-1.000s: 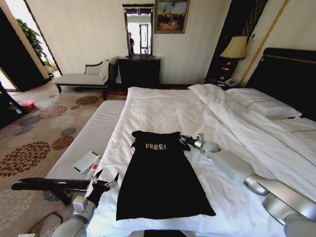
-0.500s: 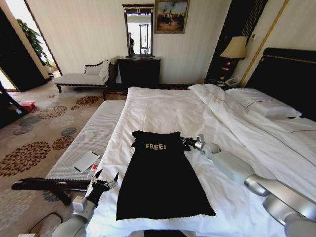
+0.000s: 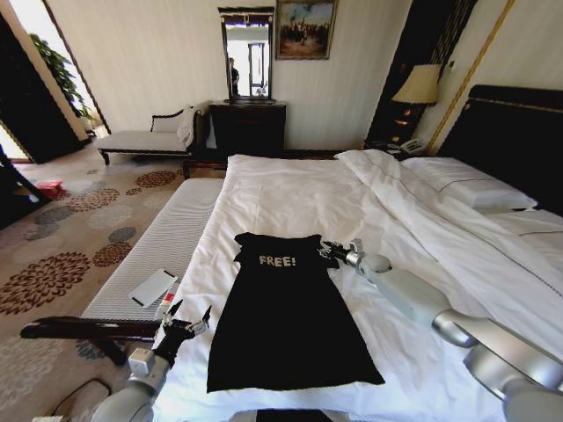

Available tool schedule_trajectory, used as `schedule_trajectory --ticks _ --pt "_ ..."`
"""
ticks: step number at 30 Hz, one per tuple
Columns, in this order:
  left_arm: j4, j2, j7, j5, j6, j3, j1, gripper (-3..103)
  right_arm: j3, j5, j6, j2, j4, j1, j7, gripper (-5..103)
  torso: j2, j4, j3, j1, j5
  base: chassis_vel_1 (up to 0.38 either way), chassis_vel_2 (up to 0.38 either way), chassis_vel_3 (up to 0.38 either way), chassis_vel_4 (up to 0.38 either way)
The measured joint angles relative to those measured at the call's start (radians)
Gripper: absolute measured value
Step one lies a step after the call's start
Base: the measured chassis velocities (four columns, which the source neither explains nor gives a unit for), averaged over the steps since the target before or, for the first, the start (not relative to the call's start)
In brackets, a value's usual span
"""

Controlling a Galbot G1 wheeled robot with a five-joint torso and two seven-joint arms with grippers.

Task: Fold the clothes on the bed.

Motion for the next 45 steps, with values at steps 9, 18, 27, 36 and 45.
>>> schedule_trajectory --ticks 9,18,27,36,45 --pt "0.009 -0.006 0.000 0.000 -0.004 -0.002 -0.001 100 -0.013 0.000 -0.002 -0.001 -0.001 0.005 -0.011 54 0.000 -0.0001 0.000 0.000 0.0000 0.000 0.000 0.000 0.000" --pt "0.009 -0.005 0.001 -0.004 -0.007 -0.007 0.000 100 -0.013 -0.008 -0.002 -0.002 -0.011 -0.007 -0.021 9 0.000 -0.0001 0.000 0.000 -0.0001 0.000 0.000 0.000 0.000" --pt "0.009 -0.007 0.001 -0.007 -0.008 -0.004 -0.001 100 -0.009 -0.002 -0.001 -0.018 0.020 -0.006 -0.010 0 0.000 -0.0001 0.000 0.000 0.0000 0.000 0.000 0.000 0.000" --pt "-0.001 -0.009 0.001 -0.007 -0.008 0.001 -0.003 100 0.020 0.027 -0.009 -0.062 0.064 0.003 0.019 0 0.000 0.0000 0.000 0.000 -0.0001 0.000 0.000 0.000 0.000" --pt "-0.002 -0.010 0.001 -0.010 -0.009 0.006 -0.008 100 0.119 0.069 -0.038 -0.166 0.121 -0.086 0.062 0 0.000 0.0000 0.000 0.000 0.0003 0.000 0.000 0.000 0.000"
